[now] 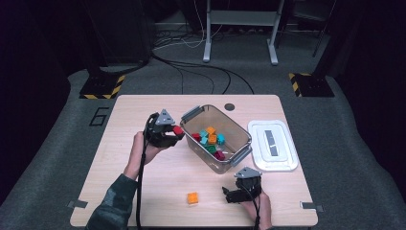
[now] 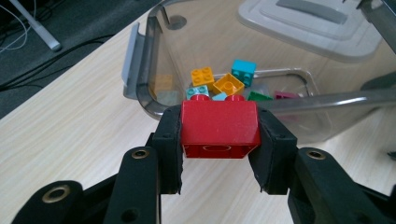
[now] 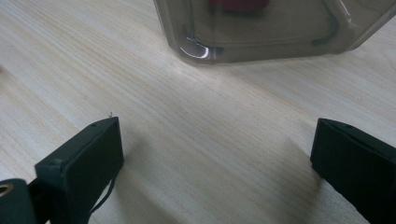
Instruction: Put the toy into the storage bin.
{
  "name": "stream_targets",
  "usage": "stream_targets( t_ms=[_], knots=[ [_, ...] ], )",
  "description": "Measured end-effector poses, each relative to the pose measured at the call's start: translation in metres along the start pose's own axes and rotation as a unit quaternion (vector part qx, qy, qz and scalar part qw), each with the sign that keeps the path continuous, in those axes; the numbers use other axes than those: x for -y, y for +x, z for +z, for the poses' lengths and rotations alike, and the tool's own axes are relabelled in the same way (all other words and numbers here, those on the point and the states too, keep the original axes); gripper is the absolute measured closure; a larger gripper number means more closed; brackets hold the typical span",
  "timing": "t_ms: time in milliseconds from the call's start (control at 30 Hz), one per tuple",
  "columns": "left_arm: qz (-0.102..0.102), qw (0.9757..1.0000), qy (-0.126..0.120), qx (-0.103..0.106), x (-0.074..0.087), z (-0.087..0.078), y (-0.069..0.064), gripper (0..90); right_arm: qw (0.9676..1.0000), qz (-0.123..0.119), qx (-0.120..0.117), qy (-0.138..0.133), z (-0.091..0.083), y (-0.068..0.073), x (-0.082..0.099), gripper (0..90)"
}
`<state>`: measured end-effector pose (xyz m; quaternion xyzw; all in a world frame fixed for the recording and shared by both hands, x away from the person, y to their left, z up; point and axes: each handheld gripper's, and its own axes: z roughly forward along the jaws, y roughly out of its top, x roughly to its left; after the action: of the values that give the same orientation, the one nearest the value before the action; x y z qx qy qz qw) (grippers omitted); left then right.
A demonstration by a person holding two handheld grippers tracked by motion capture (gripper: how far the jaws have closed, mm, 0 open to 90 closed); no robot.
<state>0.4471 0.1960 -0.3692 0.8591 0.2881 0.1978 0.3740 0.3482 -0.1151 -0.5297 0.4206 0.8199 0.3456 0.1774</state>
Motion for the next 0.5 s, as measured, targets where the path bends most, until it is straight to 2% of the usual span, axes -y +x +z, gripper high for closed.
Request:
stream_targets(
  t_ms=[267, 500],
  knots=[
    [0.000, 1.0000, -0.006, -0.007, -0.015, 0.007, 0.007, 58.6, 1.0000, 0.000, 0.000, 0.000, 0.000, 0.000, 0.000, 1.6],
    [-0.011, 0.9998, -0.009, -0.011, -0.024, 0.013, 0.016, 58.6, 1.0000, 0.002, 0.001, -0.001, 0.000, 0.000, 0.000, 1.6]
  ],
)
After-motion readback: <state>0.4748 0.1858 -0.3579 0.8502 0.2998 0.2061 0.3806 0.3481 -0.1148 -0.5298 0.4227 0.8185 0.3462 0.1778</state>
